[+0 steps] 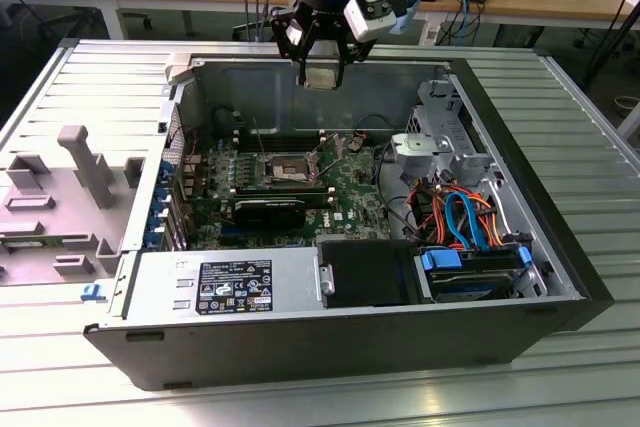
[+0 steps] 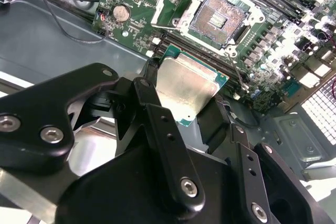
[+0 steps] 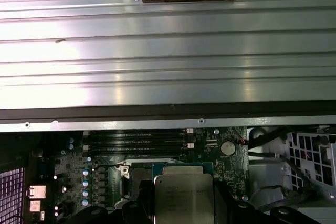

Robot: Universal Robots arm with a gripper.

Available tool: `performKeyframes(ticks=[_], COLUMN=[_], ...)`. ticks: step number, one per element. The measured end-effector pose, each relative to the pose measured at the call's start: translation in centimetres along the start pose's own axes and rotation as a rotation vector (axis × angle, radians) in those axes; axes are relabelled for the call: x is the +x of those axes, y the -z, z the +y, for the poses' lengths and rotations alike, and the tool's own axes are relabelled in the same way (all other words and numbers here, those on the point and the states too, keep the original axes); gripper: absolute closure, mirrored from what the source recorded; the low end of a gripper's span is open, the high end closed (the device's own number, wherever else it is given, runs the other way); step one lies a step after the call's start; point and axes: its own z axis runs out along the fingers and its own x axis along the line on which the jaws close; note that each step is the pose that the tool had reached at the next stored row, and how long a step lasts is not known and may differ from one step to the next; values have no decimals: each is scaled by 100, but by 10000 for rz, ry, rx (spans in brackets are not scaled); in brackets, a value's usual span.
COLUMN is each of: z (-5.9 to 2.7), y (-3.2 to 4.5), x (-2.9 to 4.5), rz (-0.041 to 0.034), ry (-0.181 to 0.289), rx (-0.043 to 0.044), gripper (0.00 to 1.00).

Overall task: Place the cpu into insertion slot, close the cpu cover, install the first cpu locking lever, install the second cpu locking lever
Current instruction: 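Place the cpu into insertion slot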

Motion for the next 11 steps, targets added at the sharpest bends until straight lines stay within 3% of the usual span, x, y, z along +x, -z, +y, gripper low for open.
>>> performKeyframes(ticks=[11], z=[-10], y=[-17], x=[0], rz=[0], ry=[-1], rx=[-1], gripper=[45])
